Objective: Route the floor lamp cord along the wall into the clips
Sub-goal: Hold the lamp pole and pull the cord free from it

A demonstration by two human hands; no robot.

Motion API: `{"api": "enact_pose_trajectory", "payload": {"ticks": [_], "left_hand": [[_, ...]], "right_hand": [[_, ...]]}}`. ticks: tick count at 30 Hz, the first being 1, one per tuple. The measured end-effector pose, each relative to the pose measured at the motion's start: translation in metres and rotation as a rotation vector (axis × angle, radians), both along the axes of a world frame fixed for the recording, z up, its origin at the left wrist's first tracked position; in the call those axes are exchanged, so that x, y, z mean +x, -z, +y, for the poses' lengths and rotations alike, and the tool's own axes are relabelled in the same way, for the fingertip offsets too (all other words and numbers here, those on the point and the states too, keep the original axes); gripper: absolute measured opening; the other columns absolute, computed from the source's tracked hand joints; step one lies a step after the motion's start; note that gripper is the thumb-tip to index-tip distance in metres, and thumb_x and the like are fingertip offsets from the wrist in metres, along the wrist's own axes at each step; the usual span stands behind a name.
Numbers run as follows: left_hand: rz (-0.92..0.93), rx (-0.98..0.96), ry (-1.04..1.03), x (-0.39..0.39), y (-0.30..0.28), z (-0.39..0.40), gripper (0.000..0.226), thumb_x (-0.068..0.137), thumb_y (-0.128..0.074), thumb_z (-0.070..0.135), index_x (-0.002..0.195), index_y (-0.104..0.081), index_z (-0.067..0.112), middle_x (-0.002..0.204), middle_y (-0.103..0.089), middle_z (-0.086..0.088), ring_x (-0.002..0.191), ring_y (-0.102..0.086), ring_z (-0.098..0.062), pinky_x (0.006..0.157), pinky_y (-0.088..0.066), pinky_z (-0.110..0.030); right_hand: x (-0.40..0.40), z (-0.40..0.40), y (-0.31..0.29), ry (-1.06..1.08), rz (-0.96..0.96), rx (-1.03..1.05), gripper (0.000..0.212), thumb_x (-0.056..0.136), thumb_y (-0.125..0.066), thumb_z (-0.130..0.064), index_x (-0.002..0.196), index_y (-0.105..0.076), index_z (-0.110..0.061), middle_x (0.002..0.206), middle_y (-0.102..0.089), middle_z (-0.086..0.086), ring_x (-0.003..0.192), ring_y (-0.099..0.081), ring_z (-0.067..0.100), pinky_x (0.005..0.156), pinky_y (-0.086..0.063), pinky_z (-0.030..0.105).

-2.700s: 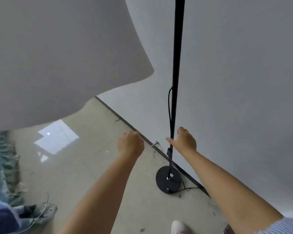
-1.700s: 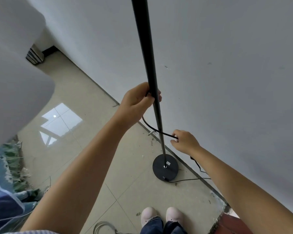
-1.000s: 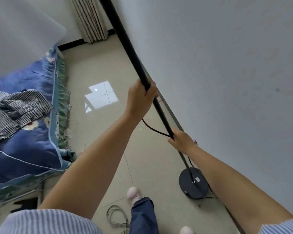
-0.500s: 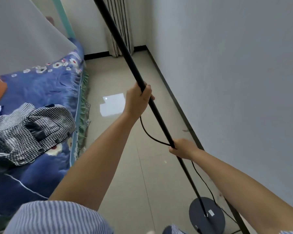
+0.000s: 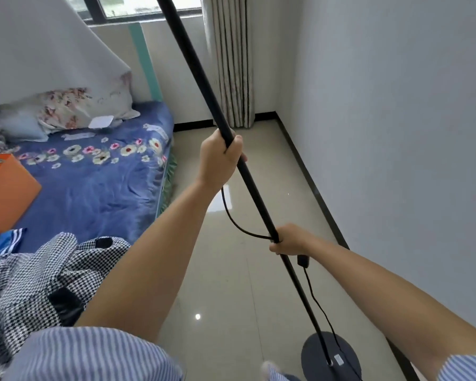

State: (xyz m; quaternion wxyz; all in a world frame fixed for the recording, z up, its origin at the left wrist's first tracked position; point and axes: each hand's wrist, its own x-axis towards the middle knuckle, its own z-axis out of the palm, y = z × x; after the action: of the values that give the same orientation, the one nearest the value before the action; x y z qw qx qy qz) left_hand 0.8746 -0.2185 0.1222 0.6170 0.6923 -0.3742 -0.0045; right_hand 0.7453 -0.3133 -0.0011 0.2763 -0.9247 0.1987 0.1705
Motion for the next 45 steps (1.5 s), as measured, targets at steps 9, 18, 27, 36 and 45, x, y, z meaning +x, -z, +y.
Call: {"api": "enact_pose_trajectory", "payload": {"ticks": [9,18,27,36,45], "left_hand": [[-0.025,-0.069,-0.003,0.256,-0.014,-0.108,0.042,0.087,-0.045,-0.004,0.056,-0.039,0.024,0.046,-0.051,0.003,0.036,-0.053,0.008,0.043,-0.04,0.0],[0.012,-0.109,0.14,0.492,-0.033,-0.26,0.037,0.087,-0.047,0.005,0.058,-0.041,0.028,0.046,-0.052,0.01,0.038,-0.056,0.003,0.041,-0.047,-0.009],[-0.111,0.008,0.16,0.68,-0.041,-0.447,0.037,0.089,-0.047,0.007,0.057,-0.04,0.024,0.051,-0.054,0.008,0.051,-0.053,-0.007,0.051,-0.043,-0.005],[-0.205,0.076,0.153,0.861,-0.047,-0.619,0.04,0.088,-0.048,0.007,0.056,-0.037,0.029,0.051,-0.052,0.011,0.049,-0.051,-0.009,0.05,-0.042,-0.011],[-0.267,0.218,0.284,1.035,-0.022,-0.794,0.019,0.09,-0.048,0.01,0.072,-0.047,0.005,0.065,-0.061,-0.016,0.058,-0.056,-0.028,0.055,-0.044,-0.028]], "right_hand": [[0.259,-0.124,-0.016,0.013,0.017,-0.037,0.03,0.078,-0.051,-0.017,0.049,-0.044,-0.02,0.071,-0.061,0.001,0.068,-0.058,0.018,0.065,-0.045,0.029],[0.49,-0.271,-0.046,0.108,0.014,-0.083,0.024,0.077,-0.052,-0.018,0.055,-0.042,-0.018,0.063,-0.05,-0.002,0.055,-0.048,0.015,0.052,-0.034,0.024],[0.689,-0.452,-0.037,0.119,-0.034,-0.067,0.02,0.079,-0.055,-0.021,0.061,-0.048,-0.015,0.078,-0.054,0.006,0.071,-0.051,0.023,0.064,-0.038,0.029],[0.873,-0.615,-0.037,0.154,-0.069,-0.028,0.029,0.078,-0.055,-0.019,0.053,-0.042,-0.021,0.063,-0.048,-0.001,0.068,-0.048,0.022,0.063,-0.035,0.029],[1.035,-0.775,-0.012,0.295,-0.092,0.018,0.036,0.079,-0.054,-0.015,0.049,-0.034,-0.022,0.057,-0.04,-0.002,0.063,-0.042,0.021,0.062,-0.031,0.031]]}}
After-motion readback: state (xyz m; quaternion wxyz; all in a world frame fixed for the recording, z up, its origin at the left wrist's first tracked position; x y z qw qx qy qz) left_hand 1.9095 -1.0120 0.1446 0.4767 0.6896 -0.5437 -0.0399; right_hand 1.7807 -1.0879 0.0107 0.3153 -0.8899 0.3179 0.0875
